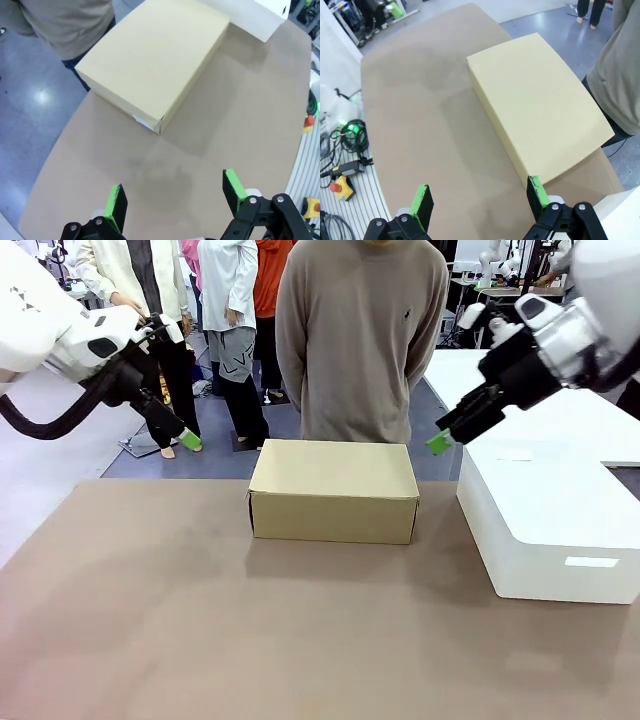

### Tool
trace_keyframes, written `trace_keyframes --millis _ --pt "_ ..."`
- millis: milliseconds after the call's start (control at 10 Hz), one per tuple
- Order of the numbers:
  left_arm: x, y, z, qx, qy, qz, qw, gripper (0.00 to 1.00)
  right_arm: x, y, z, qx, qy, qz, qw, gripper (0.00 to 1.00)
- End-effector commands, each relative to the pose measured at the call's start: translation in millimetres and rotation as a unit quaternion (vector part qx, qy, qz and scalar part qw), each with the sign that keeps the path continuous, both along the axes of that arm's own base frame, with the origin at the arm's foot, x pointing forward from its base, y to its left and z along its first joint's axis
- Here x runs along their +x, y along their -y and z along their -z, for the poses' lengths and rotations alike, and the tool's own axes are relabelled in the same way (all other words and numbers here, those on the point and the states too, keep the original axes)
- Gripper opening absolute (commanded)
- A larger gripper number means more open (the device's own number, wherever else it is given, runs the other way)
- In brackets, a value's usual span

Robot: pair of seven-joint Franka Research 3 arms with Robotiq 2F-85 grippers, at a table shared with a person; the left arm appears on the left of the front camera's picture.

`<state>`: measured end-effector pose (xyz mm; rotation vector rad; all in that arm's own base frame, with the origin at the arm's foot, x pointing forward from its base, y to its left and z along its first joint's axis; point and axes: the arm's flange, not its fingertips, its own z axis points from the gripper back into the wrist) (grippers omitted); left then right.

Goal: Pack the shoes into the box.
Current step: Press down on the lid of the Shoes Box.

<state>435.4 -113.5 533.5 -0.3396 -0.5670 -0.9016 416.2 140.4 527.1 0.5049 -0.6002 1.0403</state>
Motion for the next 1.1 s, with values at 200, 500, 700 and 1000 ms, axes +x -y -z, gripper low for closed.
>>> trace_keyframes --millis 200,500,700,1000 --pt "-10 7 5 0.0 -0.006 -0.005 1.0 1.0 10 -14 3 -0.007 -0.002 0.009 1.0 1.0" --pt "-8 6 0 -0.007 -0.003 0.001 1.0 1.0 10 -14 3 -0.007 -0.002 0.009 1.0 1.0" --pt "-8 6 0 -0.007 -0.003 0.001 1.0 1.0 2 -18 -18 -0.001 -0.005 0.038 0.999 0.61" --pt "-8 6 0 -0.007 -0.003 0.001 1.0 1.0 18 -45 -26 -0.039 -0.031 0.074 0.996 0.01"
